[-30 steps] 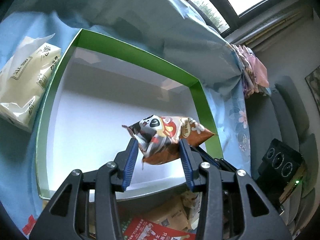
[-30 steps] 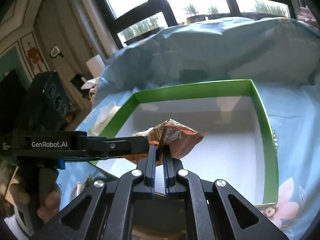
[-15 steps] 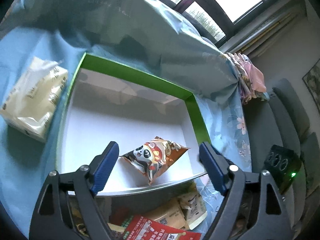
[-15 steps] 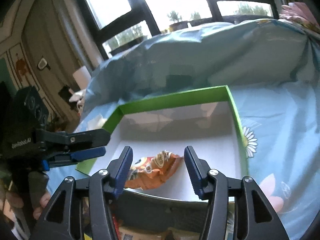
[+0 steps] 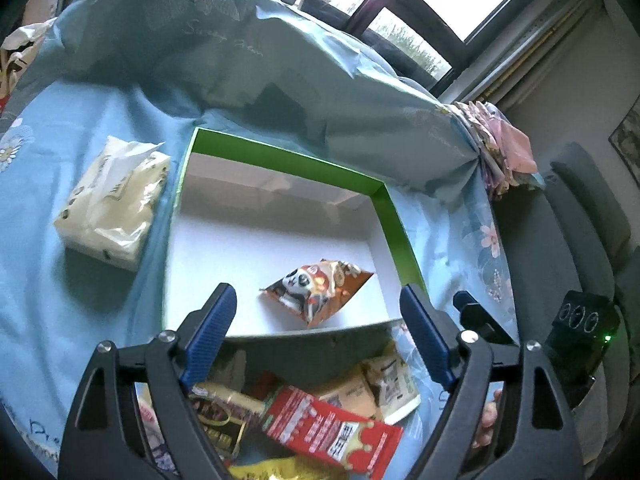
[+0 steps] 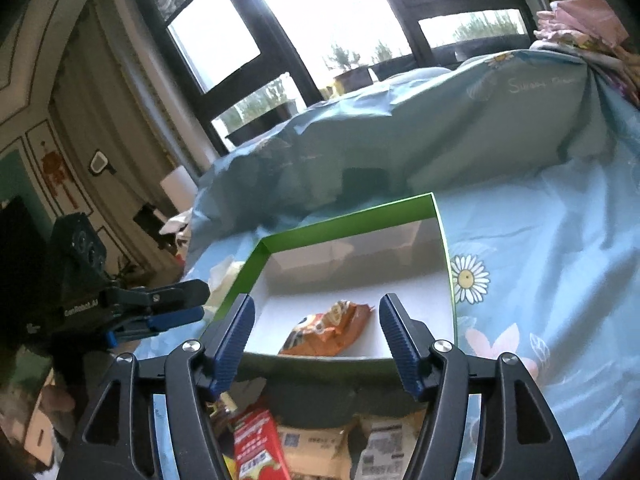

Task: Organize snacks
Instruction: 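Reach the left tool to the white-and-blue packet and close on it, then carry the white-and-blue packet with the left tool into the box and release, then reach the left tool to the yellow packet and close on it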

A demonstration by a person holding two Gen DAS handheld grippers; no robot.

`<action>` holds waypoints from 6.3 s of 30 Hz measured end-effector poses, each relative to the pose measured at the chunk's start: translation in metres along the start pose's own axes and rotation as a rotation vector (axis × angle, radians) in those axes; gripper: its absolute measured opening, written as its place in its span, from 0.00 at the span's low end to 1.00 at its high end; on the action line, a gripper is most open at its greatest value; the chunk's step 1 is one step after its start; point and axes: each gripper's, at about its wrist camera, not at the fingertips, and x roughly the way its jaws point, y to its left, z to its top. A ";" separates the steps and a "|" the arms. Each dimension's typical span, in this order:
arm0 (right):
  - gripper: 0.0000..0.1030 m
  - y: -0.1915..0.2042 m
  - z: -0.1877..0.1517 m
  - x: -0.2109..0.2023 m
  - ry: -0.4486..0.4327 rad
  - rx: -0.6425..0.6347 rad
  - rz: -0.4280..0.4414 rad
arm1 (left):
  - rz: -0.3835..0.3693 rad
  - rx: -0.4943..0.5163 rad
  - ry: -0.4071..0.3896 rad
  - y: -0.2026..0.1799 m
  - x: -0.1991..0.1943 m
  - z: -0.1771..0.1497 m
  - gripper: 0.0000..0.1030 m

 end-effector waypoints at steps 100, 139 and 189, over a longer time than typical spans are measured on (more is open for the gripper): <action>0.07 0.128 -0.087 0.050 0.213 -0.069 0.122 | -0.154 0.023 0.056 0.076 -0.067 -0.052 0.31; 0.08 0.044 -0.007 0.112 0.218 -0.053 -0.112 | -0.149 -0.009 0.048 0.035 0.059 0.025 0.55; 0.51 0.008 -0.094 -0.036 0.182 0.094 0.094 | -0.110 0.037 0.171 0.011 -0.022 -0.086 0.84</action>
